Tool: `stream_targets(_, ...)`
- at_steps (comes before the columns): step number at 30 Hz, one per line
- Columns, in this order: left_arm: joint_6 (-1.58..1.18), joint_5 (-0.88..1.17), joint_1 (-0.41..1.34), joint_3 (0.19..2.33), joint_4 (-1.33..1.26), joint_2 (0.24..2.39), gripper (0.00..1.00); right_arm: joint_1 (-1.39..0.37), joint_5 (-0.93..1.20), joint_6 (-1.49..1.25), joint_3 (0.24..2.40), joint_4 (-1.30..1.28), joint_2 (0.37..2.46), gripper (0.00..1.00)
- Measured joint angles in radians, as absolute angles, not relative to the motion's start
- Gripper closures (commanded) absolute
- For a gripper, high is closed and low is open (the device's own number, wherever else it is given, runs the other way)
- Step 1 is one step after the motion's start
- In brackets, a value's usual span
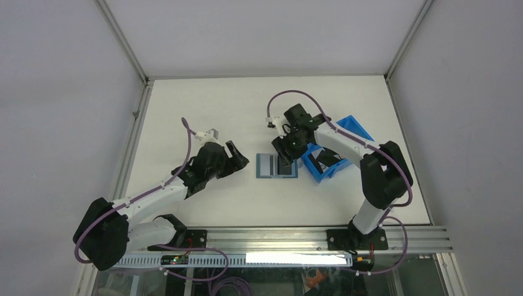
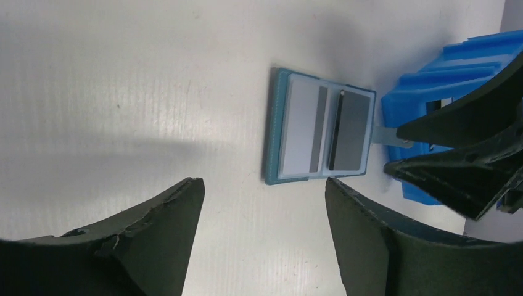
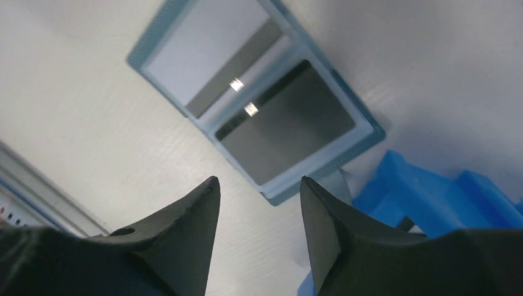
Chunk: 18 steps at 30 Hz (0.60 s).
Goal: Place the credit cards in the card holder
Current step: Insert the credit card into the card holder, then turn over the card slot in the card holder.
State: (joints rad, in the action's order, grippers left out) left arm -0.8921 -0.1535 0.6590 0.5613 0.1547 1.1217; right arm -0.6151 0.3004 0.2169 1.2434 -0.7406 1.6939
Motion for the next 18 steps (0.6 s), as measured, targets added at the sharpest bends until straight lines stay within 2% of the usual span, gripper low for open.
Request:
stream_targets(2,-0.913,-0.153,0.652,0.519,0.119,1.117,0.26,-0.596,0.260,0.203,1.229,-0.734,1.702,0.44)
stream_targets(5,-0.941,-0.140,0.639,0.463,0.077,1.122,0.36,-0.575,0.213,0.184,1.228,-0.718,1.718,0.42)
stream_targets(8,-0.957,-0.121,0.633,0.453,0.051,1.143,0.41,-0.569,0.187,0.164,1.229,-0.704,1.746,0.37)
stream_targets(18,-0.971,-0.041,0.633,0.453,-0.036,1.241,0.45,-0.577,0.163,0.126,1.231,-0.698,1.836,0.35)
